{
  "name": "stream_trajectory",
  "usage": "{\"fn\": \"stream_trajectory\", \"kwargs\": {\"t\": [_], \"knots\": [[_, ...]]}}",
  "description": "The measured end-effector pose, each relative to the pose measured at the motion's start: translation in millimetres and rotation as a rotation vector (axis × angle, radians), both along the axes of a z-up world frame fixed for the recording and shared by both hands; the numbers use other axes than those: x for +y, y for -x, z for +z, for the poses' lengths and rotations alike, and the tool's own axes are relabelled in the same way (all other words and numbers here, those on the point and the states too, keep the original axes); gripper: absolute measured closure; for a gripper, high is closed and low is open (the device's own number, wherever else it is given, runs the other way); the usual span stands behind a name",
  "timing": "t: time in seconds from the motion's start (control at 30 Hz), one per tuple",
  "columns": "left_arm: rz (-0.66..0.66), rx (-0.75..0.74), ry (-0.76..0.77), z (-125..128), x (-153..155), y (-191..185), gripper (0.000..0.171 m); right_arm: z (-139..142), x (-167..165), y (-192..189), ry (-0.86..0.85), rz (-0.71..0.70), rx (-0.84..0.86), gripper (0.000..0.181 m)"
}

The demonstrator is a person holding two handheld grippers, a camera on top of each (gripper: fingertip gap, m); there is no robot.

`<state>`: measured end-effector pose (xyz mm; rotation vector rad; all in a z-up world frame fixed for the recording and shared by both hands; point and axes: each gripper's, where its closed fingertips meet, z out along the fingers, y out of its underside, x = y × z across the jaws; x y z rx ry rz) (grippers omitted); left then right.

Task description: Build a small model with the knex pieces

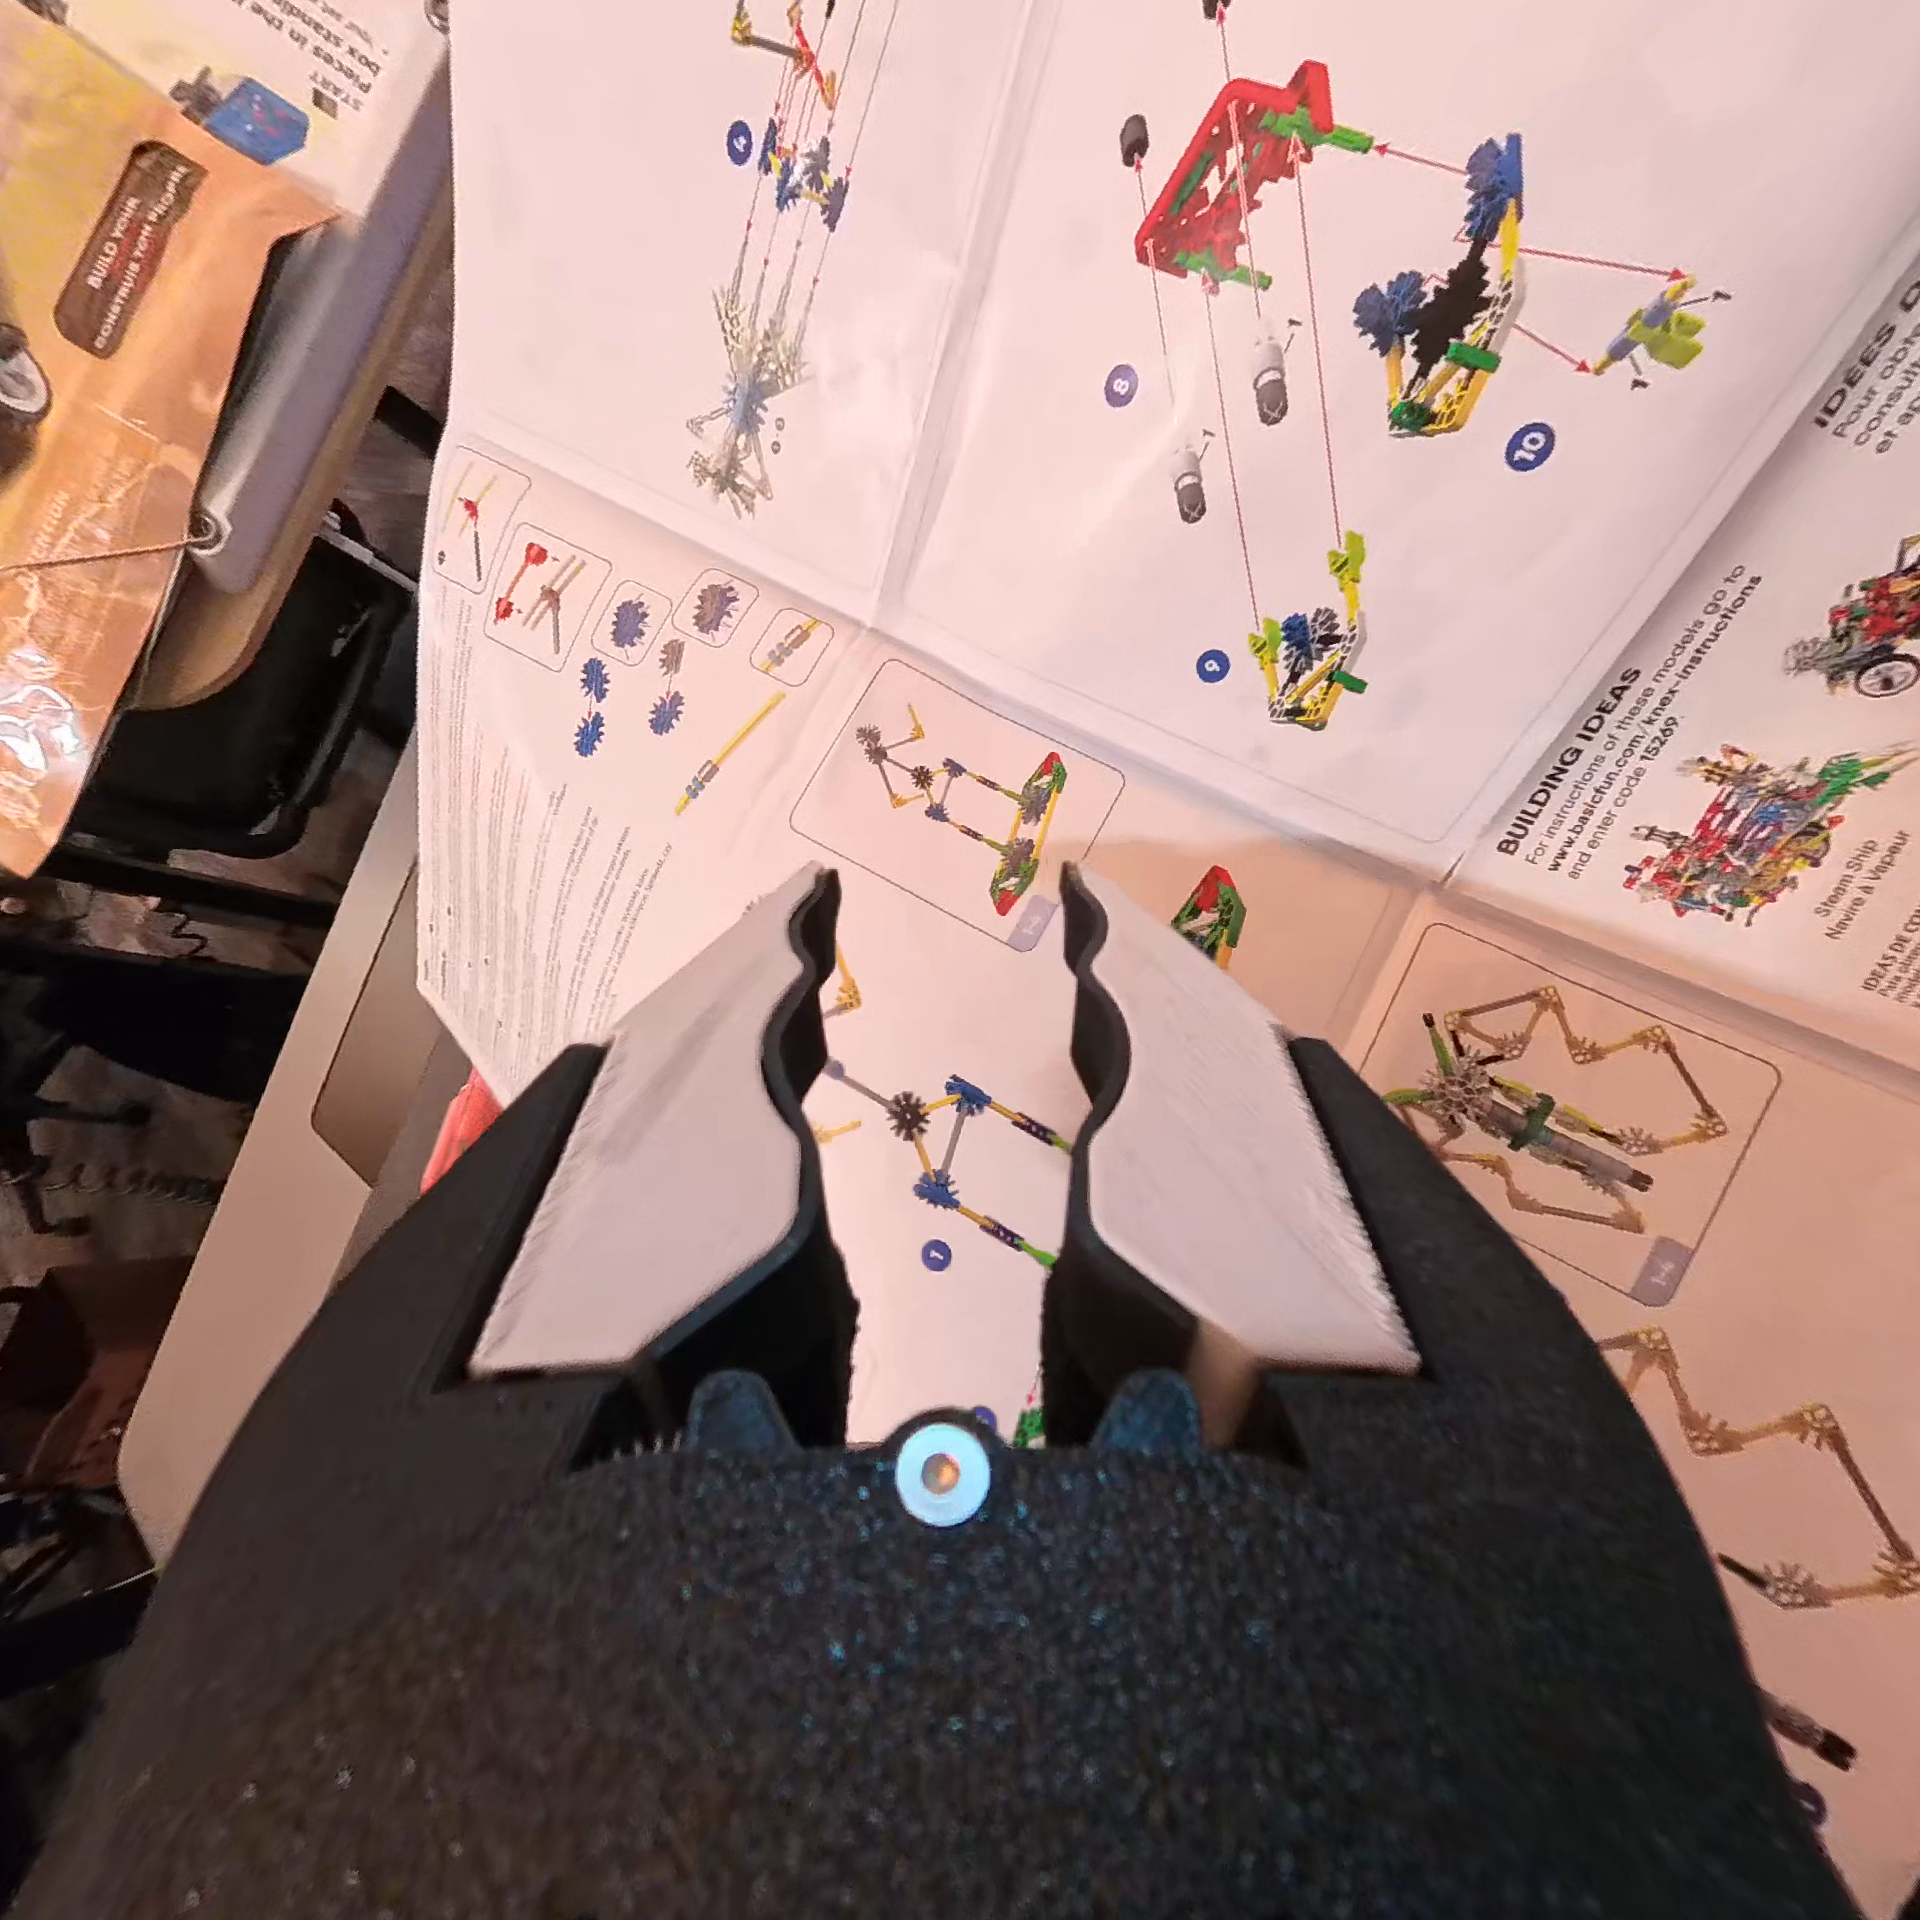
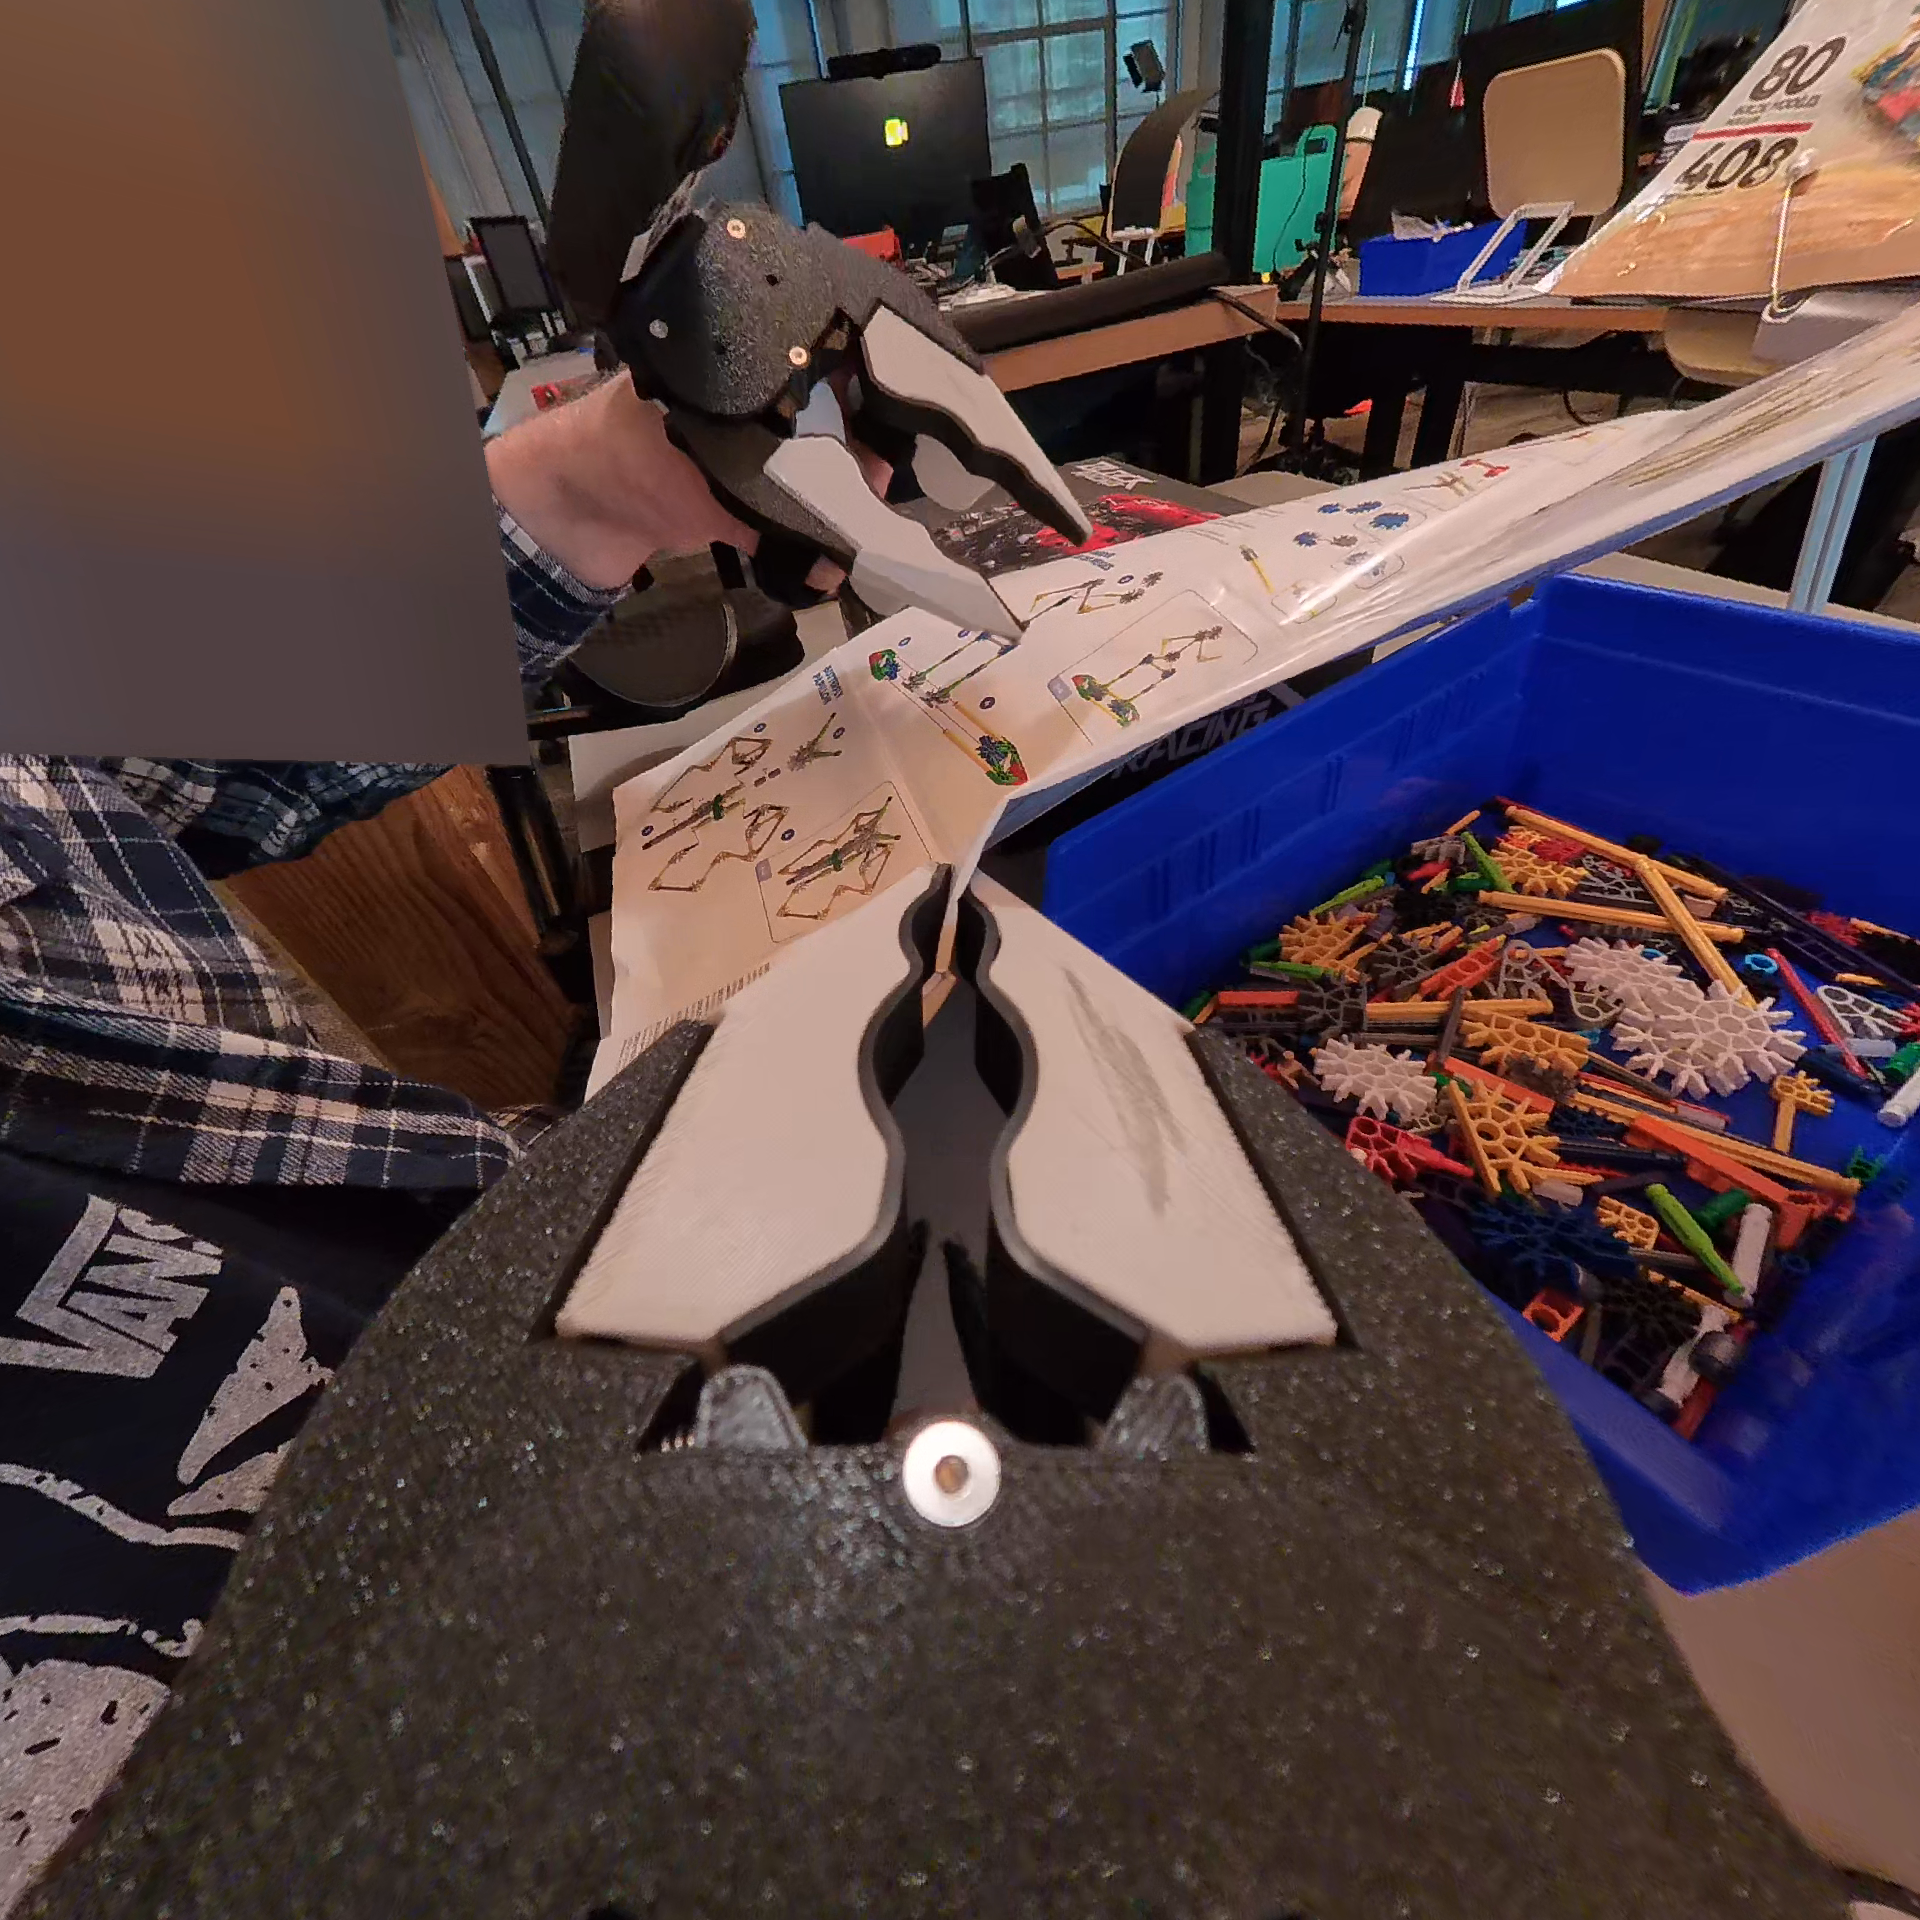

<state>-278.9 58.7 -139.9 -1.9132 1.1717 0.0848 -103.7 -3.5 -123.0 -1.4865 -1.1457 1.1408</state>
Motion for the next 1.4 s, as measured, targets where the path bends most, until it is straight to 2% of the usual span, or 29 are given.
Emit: {"fn": "stream_trajectory", "kwargs": {"t": [0.17, 0.33, 0.73, 0.83, 0.97, 1.13, 1.23, 1.4], "knots": [[-0.042, 0.011, 0.052, -20.1, -3.8, -16.3, 0.130, 5.6, -1.6, 1.0, -0.007, 0.003, 0.009, 0.181], [-0.087, 0.027, 0.088, -40.5, -8.7, -36.2, 0.133, 25.6, -6.4, 9.3, -0.028, 0.033, 0.049, 0.181], [-0.108, 0.026, 0.134, -58.7, -15.0, -52.2, 0.139, 69.3, -31.7, 76.8, -0.176, 0.146, 0.052, 0.179], [-0.121, -0.027, 0.163, -57.3, -19.1, -58.0, 0.137, 78.3, -37.4, 93.9, -0.158, 0.174, 0.081, 0.179], [-0.094, -0.075, 0.195, -60.4, -18.8, -53.6, 0.137, 73.0, -36.8, 117.0, -0.107, 0.191, 0.098, 0.175], [-0.078, -0.133, 0.213, -52.1, -22.9, -46.9, 0.131, 78.6, -50.8, 125.0, -0.086, 0.245, 0.160, 0.170], [-0.043, -0.174, 0.195, -38.0, -19.3, -37.6, 0.131, 76.3, -53.9, 129.5, -0.102, 0.247, 0.140, 0.166], [0.094, -0.264, 0.121, -6.4, -9.2, 6.7, 0.130, 66.3, -54.9, 143.7, -0.074, 0.253, 0.119, 0.166]]}}
